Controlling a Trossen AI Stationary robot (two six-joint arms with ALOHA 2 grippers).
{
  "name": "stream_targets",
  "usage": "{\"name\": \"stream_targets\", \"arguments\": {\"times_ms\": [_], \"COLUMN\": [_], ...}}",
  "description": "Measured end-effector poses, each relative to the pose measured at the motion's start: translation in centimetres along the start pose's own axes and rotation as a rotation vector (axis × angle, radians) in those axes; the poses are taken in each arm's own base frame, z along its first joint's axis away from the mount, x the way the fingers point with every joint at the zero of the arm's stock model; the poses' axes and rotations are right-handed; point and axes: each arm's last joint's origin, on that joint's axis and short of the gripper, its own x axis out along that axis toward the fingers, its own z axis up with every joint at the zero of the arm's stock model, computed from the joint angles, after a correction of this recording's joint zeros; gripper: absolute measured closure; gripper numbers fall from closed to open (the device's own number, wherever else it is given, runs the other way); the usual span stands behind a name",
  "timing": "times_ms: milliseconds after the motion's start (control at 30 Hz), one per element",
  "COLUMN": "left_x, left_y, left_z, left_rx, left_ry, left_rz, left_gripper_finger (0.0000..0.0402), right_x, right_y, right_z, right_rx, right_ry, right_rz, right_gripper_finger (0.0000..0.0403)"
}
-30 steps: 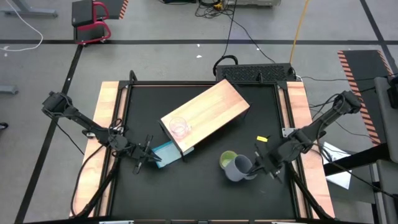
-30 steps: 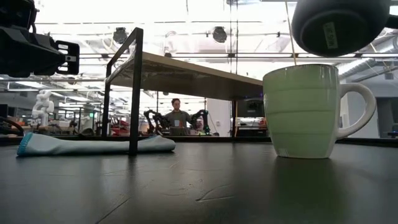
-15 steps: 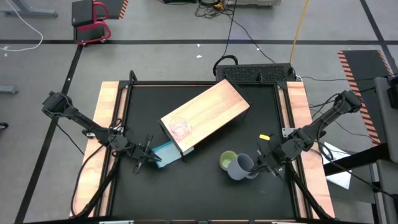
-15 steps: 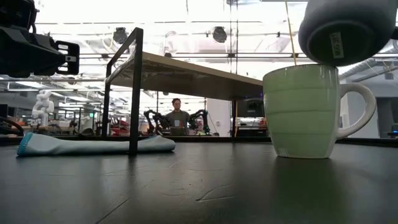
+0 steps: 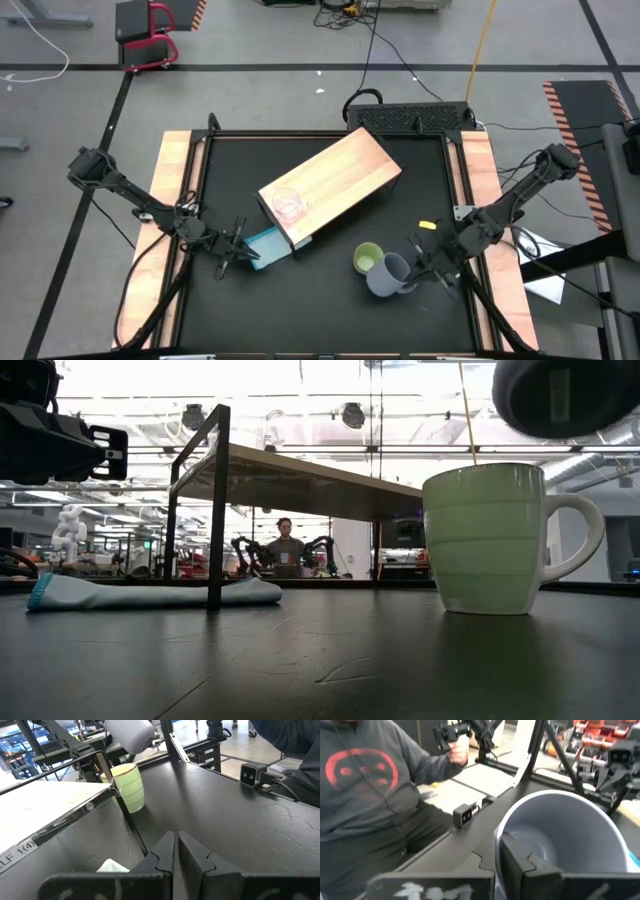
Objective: Stack small to large cups/mugs on shelf
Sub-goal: Put the gray mug on the shelf
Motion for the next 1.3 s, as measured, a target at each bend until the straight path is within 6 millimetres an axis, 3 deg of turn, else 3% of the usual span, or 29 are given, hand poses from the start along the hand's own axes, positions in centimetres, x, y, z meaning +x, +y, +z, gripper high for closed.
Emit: {"name": "stream_targets", "arguments": {"times_ms": [400,767,1100,1300], "left_x": [0.0,0.0,0.0,0.0], "left_y": [0.0,0.0,0.0,0.0], "left_z": [0.0,0.0,0.0,-0.1], "left_rx": [0.042,0.045,0.046,0.047], "left_ry": [-0.001,0.0,0.003,0.012], "left_rz": [0.001,0.001,0.0,-0.002], "left_gripper_finger": [0.0376,0.0376,0.0376,0.0376], "right_x": [-0.6,-1.9,-2.8,-2.4], "right_y": [-1.6,-4.5,-7.2,-9.2], "right_z": [2.2,6.3,7.3,7.8], "right_rx": [0.05,0.117,0.213,0.269], "right_ry": [-0.121,-0.005,-0.005,0.083], "right_rz": [-0.083,-0.216,-0.322,-0.358], "right_gripper_finger": [0.0403,0.0403,0.0403,0.0403]}}
